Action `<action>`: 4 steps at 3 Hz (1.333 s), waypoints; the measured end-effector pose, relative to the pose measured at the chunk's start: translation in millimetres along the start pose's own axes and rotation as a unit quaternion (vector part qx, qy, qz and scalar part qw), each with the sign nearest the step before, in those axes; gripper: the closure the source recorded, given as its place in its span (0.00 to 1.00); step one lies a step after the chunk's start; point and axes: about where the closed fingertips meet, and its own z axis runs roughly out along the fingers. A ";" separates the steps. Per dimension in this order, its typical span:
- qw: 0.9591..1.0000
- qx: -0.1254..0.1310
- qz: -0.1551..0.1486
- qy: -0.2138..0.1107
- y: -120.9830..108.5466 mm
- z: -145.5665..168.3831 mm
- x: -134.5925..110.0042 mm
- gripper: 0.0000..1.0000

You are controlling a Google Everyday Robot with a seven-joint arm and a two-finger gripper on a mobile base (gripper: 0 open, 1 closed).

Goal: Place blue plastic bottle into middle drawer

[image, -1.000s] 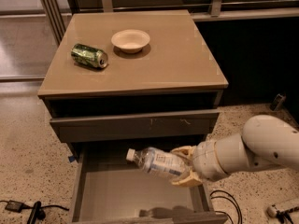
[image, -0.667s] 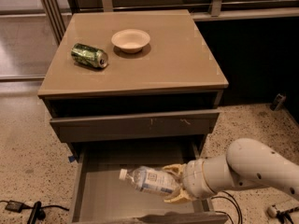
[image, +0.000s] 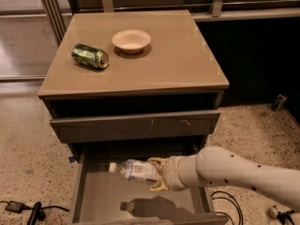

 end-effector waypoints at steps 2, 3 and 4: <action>1.000 -0.002 -0.023 -0.006 -0.2 5.1 -10.7 1.00; 0.999 0.004 -0.032 -0.009 -8.0 18.7 -2.2 1.00; 1.000 0.013 -0.023 -0.015 -13.2 36.1 18.5 1.00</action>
Offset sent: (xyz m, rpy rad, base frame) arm -0.0005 0.0240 0.0067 -0.0018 -0.0613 0.0834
